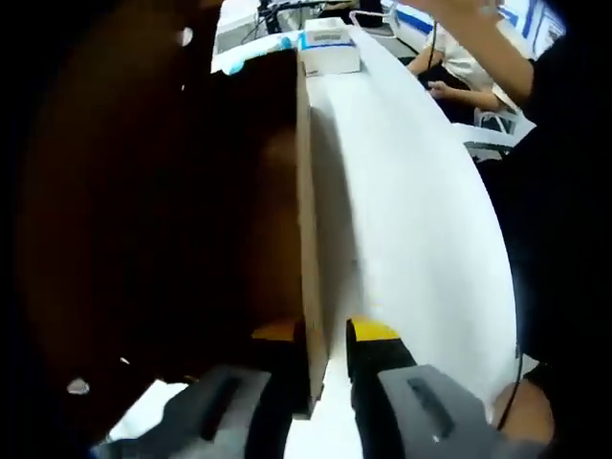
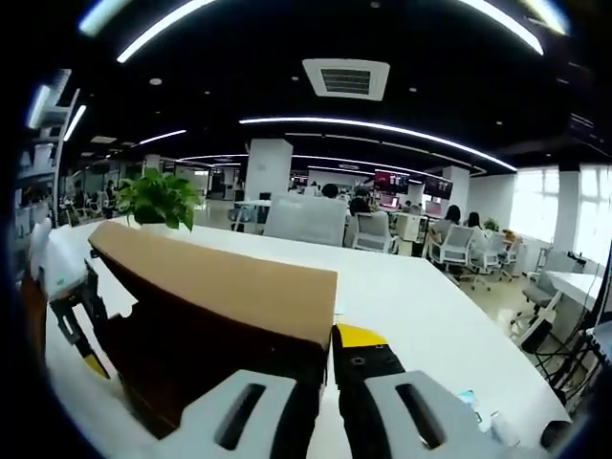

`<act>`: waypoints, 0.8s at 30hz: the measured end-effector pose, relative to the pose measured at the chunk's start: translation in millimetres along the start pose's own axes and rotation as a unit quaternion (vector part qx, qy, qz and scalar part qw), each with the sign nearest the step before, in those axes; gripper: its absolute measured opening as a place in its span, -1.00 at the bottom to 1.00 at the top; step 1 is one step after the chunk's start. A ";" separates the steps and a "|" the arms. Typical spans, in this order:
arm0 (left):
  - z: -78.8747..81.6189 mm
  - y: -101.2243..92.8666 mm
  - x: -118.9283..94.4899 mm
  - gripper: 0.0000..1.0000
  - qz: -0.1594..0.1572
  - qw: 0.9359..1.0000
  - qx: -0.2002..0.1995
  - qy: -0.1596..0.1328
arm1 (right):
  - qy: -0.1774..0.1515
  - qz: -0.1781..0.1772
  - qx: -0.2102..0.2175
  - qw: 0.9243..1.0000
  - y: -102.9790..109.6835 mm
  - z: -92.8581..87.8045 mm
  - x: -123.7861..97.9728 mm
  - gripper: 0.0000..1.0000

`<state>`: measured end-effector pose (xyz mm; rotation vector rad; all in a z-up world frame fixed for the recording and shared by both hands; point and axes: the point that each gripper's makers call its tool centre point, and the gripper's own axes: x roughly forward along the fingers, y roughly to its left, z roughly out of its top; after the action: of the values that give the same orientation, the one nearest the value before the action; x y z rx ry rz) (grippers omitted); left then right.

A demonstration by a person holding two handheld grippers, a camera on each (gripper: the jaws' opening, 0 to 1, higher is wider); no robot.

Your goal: Operate the shoe box by opening the lid, removing the specified soft item, and placing it in the target area until the item is outside and the box remains undamaged.

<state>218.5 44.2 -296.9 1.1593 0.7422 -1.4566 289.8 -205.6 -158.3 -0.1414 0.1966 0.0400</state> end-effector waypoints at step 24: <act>67.9 -40.8 -56.8 -0.17 0.041 0.971 0.204 -0.122 | -0.009 0.004 0.013 1.000 2.5 -3.8 4.3 -0.99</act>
<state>158.4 11.9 -227.3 1.2669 0.2250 -1.6919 293.1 -203.6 -163.1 -0.1145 0.1797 0.0460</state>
